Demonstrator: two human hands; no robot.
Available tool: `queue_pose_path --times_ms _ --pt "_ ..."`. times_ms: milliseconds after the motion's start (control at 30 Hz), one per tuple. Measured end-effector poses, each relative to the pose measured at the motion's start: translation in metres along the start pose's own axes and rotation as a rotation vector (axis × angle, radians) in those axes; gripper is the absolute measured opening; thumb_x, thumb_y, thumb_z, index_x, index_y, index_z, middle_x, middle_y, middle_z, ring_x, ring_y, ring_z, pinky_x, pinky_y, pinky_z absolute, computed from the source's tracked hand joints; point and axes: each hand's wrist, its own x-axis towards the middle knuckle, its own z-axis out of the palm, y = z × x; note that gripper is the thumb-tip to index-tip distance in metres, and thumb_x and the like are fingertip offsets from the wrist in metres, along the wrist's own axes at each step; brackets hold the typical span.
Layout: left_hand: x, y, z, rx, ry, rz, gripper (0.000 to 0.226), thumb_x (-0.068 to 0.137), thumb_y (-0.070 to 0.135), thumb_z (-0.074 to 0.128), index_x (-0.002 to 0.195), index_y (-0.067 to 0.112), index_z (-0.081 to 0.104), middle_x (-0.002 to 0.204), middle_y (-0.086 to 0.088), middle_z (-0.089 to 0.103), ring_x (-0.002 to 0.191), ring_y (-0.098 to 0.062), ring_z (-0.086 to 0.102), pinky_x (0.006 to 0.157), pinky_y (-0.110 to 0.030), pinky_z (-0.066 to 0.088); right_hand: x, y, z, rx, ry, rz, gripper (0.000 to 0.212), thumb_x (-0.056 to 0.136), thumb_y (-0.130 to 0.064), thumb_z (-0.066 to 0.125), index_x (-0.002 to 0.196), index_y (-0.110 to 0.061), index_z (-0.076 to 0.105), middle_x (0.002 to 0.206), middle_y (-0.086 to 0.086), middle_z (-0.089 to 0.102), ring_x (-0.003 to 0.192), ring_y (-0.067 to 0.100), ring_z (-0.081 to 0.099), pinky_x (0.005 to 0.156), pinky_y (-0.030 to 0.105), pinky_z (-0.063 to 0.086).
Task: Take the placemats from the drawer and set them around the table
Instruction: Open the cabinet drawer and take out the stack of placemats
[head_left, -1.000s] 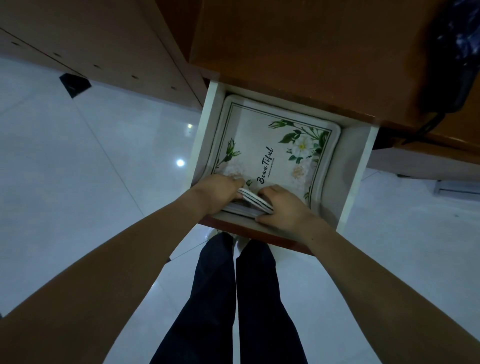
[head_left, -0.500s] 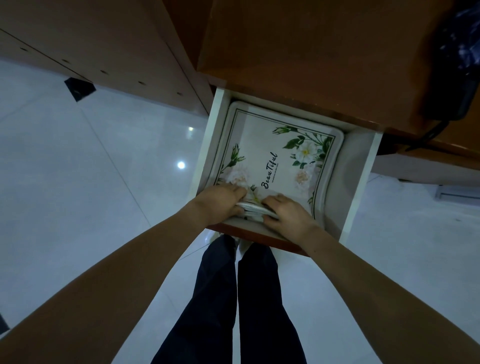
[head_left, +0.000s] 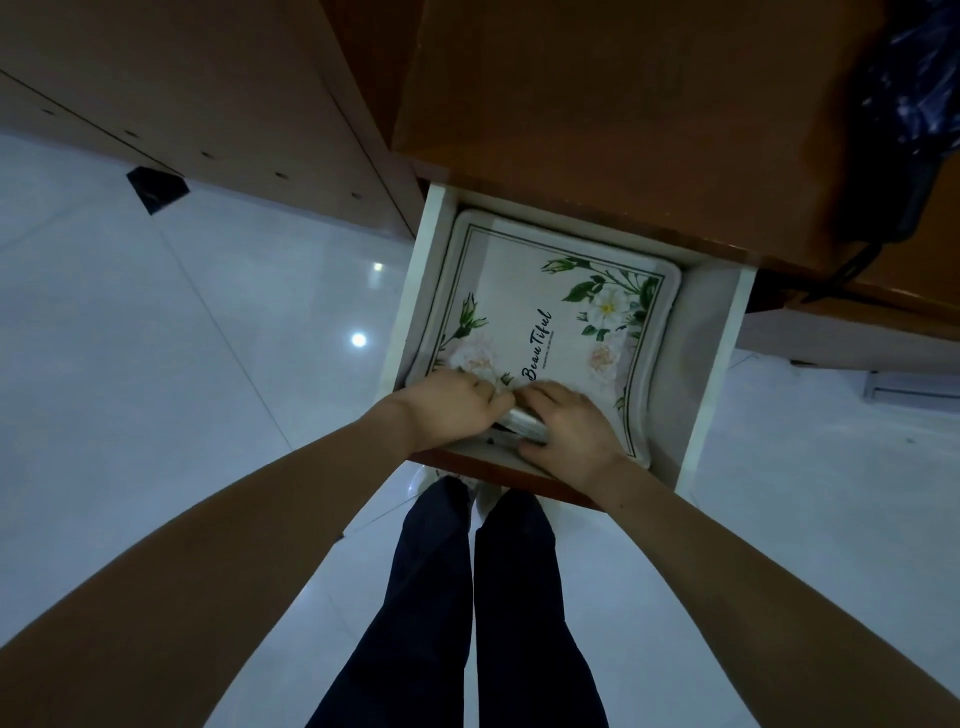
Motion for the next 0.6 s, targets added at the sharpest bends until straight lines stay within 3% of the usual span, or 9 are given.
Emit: queue_pose_path --times_ms 100,233,333,467,600 --pt "-0.006 0.0 -0.002 -0.056 0.089 -0.012 0.044 0.096 0.015 0.043 0.138 0.012 0.033 0.125 -0.012 0.055 0.108 -0.027 0.056 0.081 -0.037 0.047 0.006 -0.007 -0.001 -0.054 -0.022 -0.011 0.057 0.08 -0.025 0.065 0.134 -0.018 0.048 0.134 0.007 0.051 0.122 0.03 0.045 0.095 0.045 0.041" --pt "-0.024 -0.011 -0.018 -0.674 0.214 -0.221 0.041 0.099 0.04 0.042 0.136 0.023 0.045 0.128 -0.003 0.056 0.114 -0.019 0.051 0.087 -0.028 0.041 0.0 -0.014 -0.008 -0.011 -0.048 -0.006 0.058 0.088 -0.015 0.055 0.144 -0.017 0.038 0.144 0.008 0.042 0.129 0.033 0.037 0.099 0.049 0.037" --pt "-0.034 -0.023 -0.025 -0.947 0.384 -0.369 0.039 0.099 0.039 0.043 0.133 0.023 0.052 0.13 0.001 0.053 0.119 -0.015 0.047 0.094 -0.023 0.036 -0.011 -0.016 -0.018 0.051 -0.032 0.019 0.06 0.094 -0.015 0.052 0.149 -0.021 0.028 0.152 0.005 0.033 0.14 0.029 0.025 0.11 0.05 0.027" --pt "-0.043 -0.033 -0.043 -1.076 0.537 -0.531 0.032 0.097 0.031 0.052 0.128 0.024 0.056 0.119 0.008 0.047 0.115 -0.012 0.048 0.091 -0.016 0.033 -0.023 -0.017 -0.032 0.167 0.013 0.019 0.061 0.096 -0.015 0.052 0.149 -0.027 0.024 0.155 0.002 0.029 0.144 0.025 0.021 0.115 0.049 0.023" --pt "-0.053 -0.033 -0.065 -1.083 0.439 -0.728 0.046 0.092 0.042 0.055 0.136 0.035 0.043 0.113 0.0 0.032 0.106 -0.017 0.037 0.094 -0.02 0.033 -0.033 -0.016 -0.046 0.255 0.084 0.0 0.062 0.093 -0.012 0.055 0.148 -0.026 0.03 0.151 0.003 0.036 0.139 0.023 0.032 0.112 0.046 0.03"
